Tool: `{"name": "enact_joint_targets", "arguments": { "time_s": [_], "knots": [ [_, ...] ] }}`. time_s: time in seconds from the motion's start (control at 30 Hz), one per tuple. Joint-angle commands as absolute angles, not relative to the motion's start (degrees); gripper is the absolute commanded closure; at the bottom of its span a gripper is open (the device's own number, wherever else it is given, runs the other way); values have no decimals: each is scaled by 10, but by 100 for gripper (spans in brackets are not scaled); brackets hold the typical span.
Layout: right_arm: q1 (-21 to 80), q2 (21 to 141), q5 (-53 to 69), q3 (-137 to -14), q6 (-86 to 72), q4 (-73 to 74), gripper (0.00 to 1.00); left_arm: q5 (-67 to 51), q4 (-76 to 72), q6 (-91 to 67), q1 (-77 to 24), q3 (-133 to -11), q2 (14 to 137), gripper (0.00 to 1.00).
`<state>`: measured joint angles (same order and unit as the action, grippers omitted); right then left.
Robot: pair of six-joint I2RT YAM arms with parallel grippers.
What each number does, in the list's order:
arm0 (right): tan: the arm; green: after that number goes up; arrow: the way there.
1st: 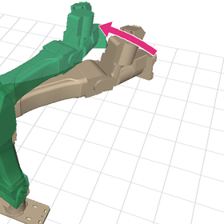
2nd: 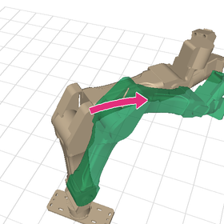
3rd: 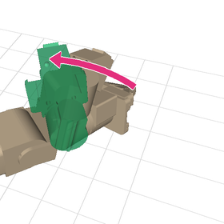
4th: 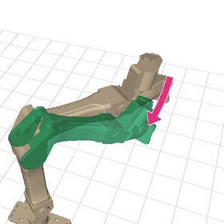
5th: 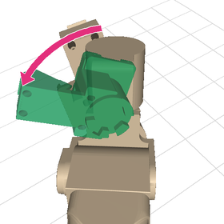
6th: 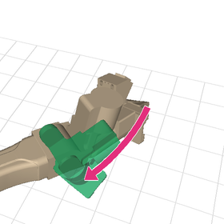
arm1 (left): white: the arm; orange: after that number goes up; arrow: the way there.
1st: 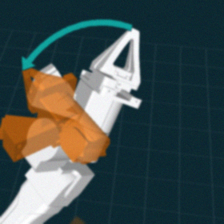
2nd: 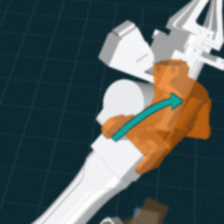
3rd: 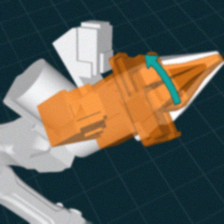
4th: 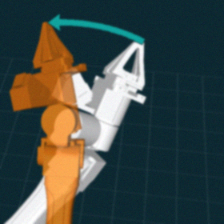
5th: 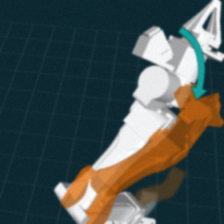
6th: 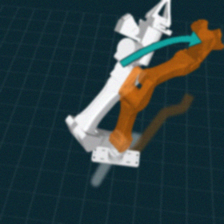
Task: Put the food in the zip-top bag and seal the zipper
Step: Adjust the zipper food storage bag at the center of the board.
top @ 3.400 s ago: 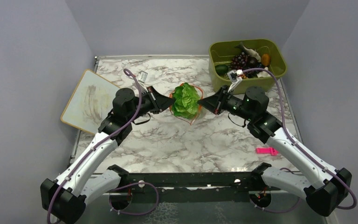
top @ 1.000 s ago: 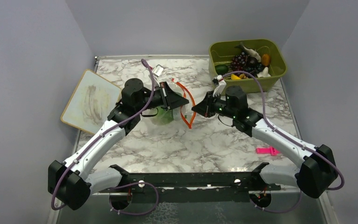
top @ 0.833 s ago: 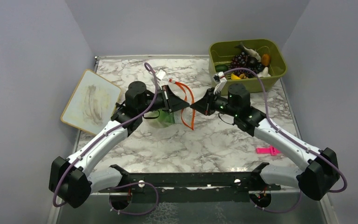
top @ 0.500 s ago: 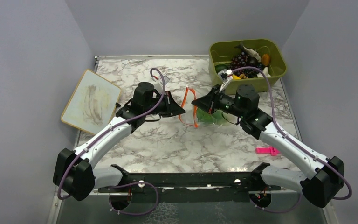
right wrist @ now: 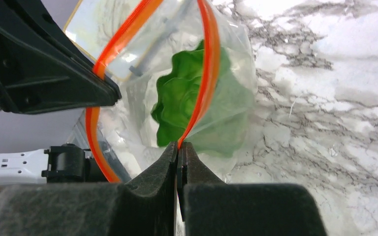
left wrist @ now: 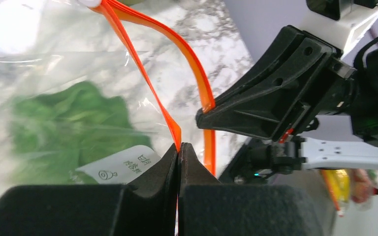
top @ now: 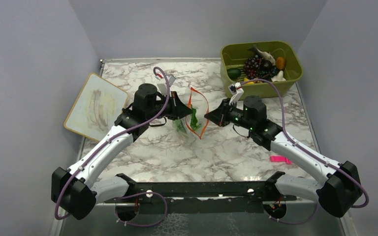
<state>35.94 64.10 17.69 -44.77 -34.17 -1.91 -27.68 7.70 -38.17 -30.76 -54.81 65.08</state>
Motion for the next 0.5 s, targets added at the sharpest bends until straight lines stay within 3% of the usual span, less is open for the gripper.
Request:
{"name": "enact_joint_targets", "arguments": {
  "time_s": [0.0, 0.27, 0.47],
  "knots": [
    [360, 634, 186, -401, -351, -59, 99, -240, 109, -273, -304, -556, 639, 100],
    [360, 632, 199, -370, -353, -87, 99, -230, 136, -242, -304, -581, 655, 100],
    [360, 651, 257, -389, -397, -148, 99, -189, 204, -183, -305, -709, 699, 100]
  ]
}}
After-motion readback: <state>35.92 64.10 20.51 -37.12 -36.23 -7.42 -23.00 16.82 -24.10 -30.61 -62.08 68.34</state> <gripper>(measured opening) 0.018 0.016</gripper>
